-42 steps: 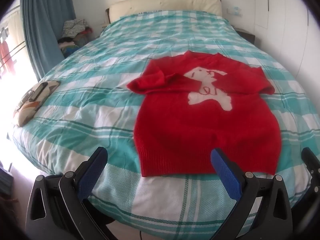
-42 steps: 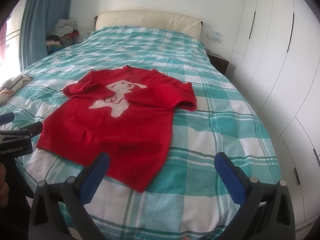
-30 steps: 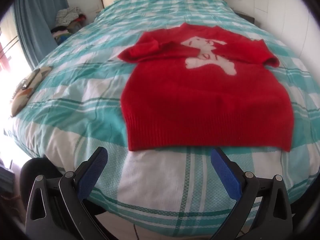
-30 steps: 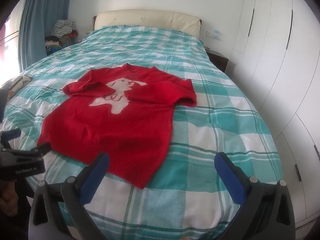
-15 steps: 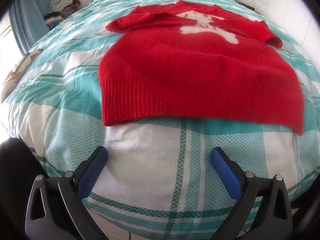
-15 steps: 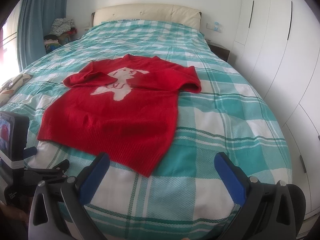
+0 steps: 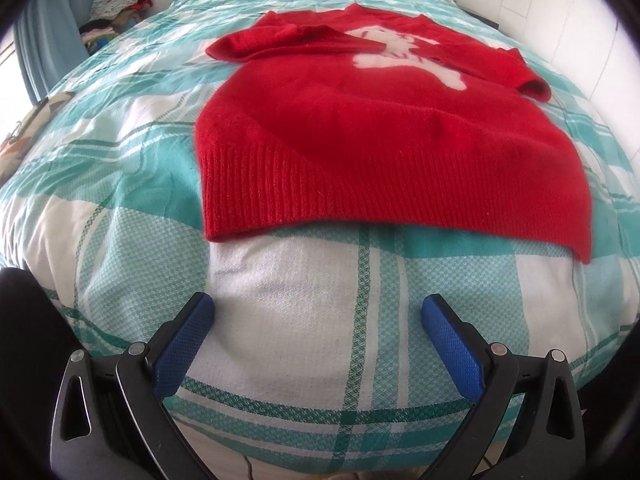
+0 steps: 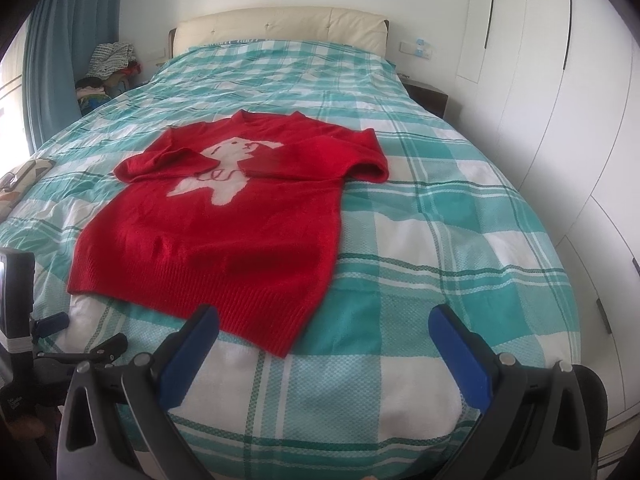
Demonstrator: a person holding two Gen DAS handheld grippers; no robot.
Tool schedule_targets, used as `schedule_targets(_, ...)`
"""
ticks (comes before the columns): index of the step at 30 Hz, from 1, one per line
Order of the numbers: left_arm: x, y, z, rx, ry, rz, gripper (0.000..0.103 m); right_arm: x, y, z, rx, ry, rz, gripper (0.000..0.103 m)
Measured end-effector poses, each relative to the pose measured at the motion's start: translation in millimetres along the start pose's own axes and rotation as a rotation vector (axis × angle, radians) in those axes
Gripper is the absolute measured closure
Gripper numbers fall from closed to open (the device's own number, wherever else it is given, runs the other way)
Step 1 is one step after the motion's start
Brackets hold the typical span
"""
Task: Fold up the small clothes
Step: 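Move both tools toward the ribbed hem of the red sweater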
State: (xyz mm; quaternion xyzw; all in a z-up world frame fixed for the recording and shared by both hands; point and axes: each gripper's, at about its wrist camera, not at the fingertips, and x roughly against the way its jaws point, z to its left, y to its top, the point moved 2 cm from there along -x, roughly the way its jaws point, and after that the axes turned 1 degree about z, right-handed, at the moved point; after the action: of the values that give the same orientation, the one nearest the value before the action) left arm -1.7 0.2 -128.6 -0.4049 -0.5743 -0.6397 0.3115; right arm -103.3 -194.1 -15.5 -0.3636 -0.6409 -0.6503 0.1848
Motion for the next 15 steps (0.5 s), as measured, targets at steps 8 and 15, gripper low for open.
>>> schedule_targets(8, 0.0, -0.6, -1.8, -0.037, 0.004, -0.03, 0.0, 2.8, -3.2, 4.3, 0.007, 0.002, 0.006, 0.0)
schedule_targets(15, 40.8, 16.0, 28.9, -0.029, -0.083, -0.092, 0.0, 20.9, 0.1, -3.2, -0.004, 0.016, -0.056, 0.0)
